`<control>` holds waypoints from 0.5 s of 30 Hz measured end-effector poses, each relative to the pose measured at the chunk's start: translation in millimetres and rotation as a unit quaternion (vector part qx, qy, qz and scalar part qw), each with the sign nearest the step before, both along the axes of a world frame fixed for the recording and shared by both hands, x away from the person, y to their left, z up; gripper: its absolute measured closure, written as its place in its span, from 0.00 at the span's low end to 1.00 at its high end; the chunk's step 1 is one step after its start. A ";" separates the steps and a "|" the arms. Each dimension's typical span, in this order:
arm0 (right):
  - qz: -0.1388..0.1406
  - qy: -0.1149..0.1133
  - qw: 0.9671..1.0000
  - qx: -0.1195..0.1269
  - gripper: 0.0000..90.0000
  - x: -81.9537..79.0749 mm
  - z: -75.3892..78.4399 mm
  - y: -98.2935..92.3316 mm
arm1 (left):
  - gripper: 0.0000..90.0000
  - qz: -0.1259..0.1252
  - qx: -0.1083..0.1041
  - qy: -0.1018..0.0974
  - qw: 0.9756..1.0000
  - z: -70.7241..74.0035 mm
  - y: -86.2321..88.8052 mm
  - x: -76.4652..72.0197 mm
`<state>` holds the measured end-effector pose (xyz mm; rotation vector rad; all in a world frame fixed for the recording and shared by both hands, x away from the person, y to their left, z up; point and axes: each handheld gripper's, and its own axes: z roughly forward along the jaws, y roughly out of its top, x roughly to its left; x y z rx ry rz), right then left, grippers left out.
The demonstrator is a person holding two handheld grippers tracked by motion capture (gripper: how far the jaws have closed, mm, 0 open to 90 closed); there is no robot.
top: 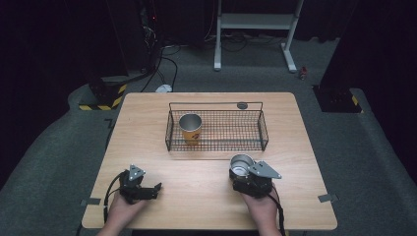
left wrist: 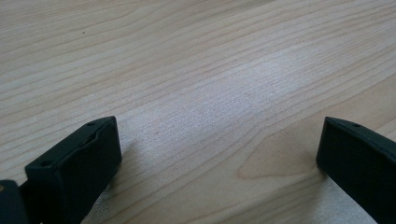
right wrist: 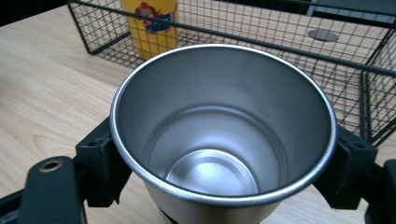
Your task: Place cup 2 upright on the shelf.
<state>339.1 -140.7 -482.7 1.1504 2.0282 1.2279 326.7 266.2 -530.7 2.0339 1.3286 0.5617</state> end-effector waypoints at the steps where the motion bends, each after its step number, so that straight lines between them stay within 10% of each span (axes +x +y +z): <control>1: -0.004 0.002 1.000 0.003 0.21 0.9 1.2 -0.5 | 0.00 0.000 0.000 0.000 1.000 0.0 0.0 0.0; 15: -0.034 -0.006 0.999 0.001 0.21 10.1 19.1 -8.6 | 0.00 -0.002 0.003 0.001 1.000 0.3 0.3 0.6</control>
